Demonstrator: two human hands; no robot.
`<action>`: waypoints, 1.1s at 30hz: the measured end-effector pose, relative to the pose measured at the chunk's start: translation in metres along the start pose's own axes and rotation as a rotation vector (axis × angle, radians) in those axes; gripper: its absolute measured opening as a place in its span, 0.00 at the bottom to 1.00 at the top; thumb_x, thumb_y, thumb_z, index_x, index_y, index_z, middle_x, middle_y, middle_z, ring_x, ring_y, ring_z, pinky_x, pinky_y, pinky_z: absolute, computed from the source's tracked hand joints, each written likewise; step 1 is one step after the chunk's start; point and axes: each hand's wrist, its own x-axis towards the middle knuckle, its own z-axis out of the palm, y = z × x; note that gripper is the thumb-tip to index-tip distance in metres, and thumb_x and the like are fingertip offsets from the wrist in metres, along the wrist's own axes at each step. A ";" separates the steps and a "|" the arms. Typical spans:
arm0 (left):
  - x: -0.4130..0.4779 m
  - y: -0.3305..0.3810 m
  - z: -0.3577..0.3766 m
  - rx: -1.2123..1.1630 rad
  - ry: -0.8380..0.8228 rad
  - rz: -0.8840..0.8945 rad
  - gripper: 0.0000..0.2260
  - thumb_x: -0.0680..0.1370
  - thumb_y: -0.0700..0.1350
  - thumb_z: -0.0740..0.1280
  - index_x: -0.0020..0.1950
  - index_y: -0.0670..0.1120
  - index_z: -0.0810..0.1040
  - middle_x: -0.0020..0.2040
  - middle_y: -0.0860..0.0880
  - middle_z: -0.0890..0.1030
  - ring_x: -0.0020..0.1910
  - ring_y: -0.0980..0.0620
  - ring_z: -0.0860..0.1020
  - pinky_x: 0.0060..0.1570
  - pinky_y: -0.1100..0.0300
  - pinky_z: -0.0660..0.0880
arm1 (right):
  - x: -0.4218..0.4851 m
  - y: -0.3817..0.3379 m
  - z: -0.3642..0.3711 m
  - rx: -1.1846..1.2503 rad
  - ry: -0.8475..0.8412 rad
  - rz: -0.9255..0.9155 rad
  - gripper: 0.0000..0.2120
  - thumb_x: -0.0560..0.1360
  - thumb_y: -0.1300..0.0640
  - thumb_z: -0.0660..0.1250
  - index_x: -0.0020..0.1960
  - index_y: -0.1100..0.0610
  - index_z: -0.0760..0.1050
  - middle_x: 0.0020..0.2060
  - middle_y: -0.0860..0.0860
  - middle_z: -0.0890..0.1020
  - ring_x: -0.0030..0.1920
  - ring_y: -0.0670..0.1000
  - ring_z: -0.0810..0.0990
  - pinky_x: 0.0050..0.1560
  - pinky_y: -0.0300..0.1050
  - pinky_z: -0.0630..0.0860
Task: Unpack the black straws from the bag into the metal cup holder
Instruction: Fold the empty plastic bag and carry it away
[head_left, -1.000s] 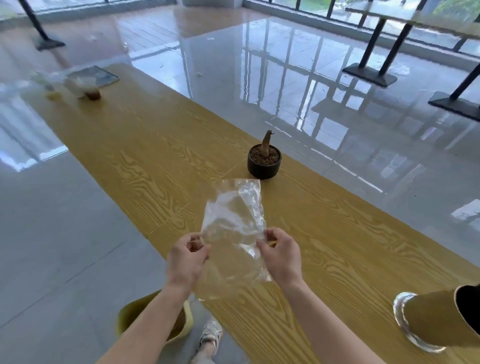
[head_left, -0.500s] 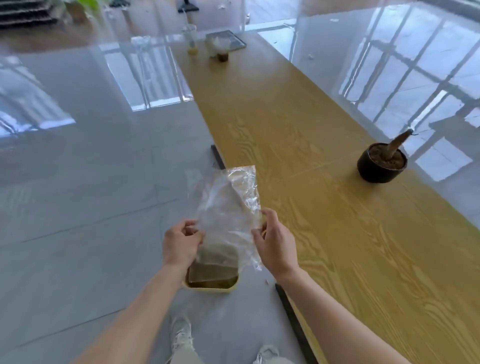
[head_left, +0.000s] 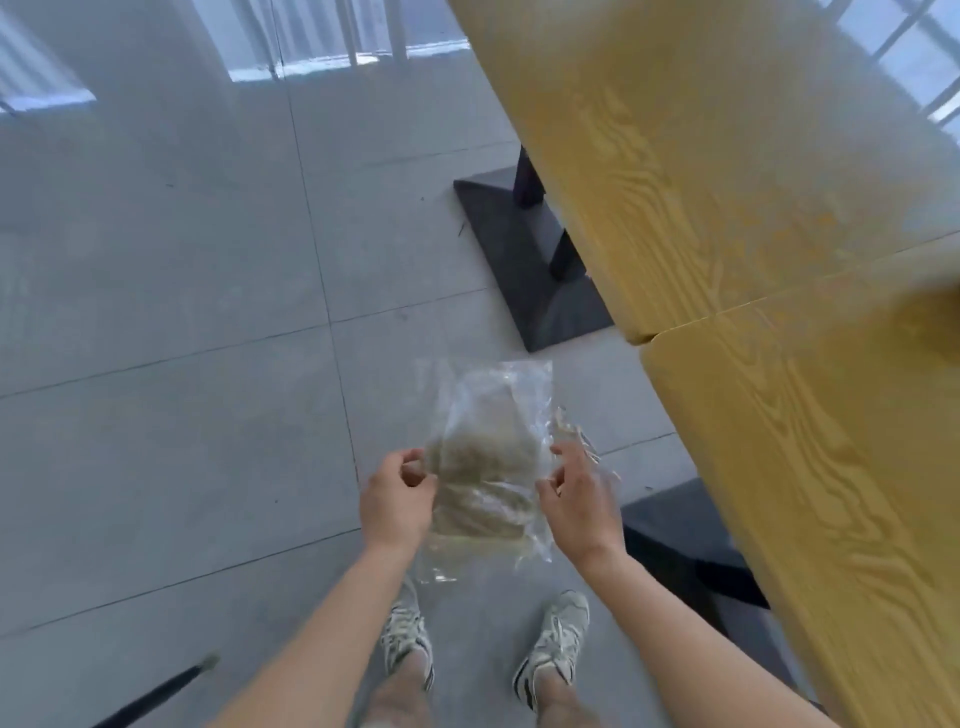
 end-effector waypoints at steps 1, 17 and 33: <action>0.011 -0.013 0.008 0.012 -0.014 -0.012 0.13 0.72 0.39 0.74 0.54 0.49 0.81 0.37 0.54 0.82 0.40 0.48 0.80 0.41 0.60 0.71 | 0.009 0.008 0.017 0.000 -0.006 0.019 0.18 0.78 0.58 0.65 0.66 0.52 0.69 0.44 0.50 0.81 0.47 0.56 0.80 0.53 0.55 0.75; 0.159 -0.215 0.185 0.711 -0.240 0.264 0.21 0.76 0.31 0.63 0.68 0.45 0.72 0.57 0.45 0.73 0.44 0.45 0.76 0.42 0.53 0.74 | 0.157 0.158 0.263 -0.460 -0.311 -0.067 0.09 0.76 0.65 0.62 0.52 0.53 0.70 0.37 0.50 0.78 0.36 0.53 0.79 0.38 0.52 0.81; 0.191 -0.259 0.252 0.982 -0.499 -0.070 0.26 0.80 0.41 0.62 0.78 0.47 0.60 0.77 0.40 0.57 0.70 0.38 0.65 0.69 0.45 0.69 | 0.205 0.203 0.332 -0.608 -0.527 0.038 0.12 0.81 0.64 0.57 0.56 0.56 0.79 0.36 0.49 0.72 0.37 0.53 0.74 0.41 0.46 0.74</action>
